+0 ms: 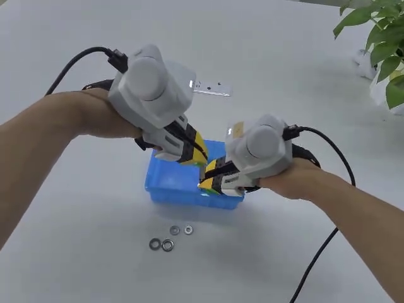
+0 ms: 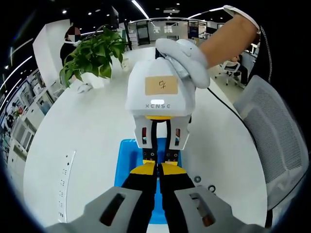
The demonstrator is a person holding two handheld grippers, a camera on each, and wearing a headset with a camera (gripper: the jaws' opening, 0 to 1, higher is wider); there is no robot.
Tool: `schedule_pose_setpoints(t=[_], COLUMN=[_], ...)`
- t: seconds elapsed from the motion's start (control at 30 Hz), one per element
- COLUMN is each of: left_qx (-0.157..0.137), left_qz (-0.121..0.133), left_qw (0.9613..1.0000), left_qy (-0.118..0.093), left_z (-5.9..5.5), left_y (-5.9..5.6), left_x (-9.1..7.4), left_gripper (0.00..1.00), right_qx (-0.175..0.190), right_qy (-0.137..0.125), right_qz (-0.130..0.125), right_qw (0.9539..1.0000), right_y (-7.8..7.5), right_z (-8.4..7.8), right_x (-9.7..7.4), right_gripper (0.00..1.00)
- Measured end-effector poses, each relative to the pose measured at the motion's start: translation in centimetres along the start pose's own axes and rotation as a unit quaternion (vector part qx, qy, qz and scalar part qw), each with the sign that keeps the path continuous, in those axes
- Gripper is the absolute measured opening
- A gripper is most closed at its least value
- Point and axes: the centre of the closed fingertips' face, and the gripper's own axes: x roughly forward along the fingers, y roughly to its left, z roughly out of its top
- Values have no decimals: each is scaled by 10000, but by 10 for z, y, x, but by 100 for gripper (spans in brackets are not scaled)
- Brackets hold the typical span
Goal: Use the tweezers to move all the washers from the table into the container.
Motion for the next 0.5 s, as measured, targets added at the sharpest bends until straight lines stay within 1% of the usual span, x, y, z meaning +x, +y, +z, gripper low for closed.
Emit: schedule_pose_setpoints(t=[0.17,0.37,0.5], left_qx=[-47,-14,-4], left_qz=[-3,-9,0], left_qw=[10000,10000,10000], left_qy=[-1,25,2], left_z=[0,0,3], left_y=[0,-1,-1], left_x=[0,-1,-2], left_gripper=[5,5,5], right_qx=[-13,-76,-90], right_qy=[12,49,27], right_qz=[-12,-10,-28], right_qw=[10000,10000,10000], right_y=[0,0,0], right_z=[0,1,3], right_x=[0,0,-2], right_gripper=[11,11,11])
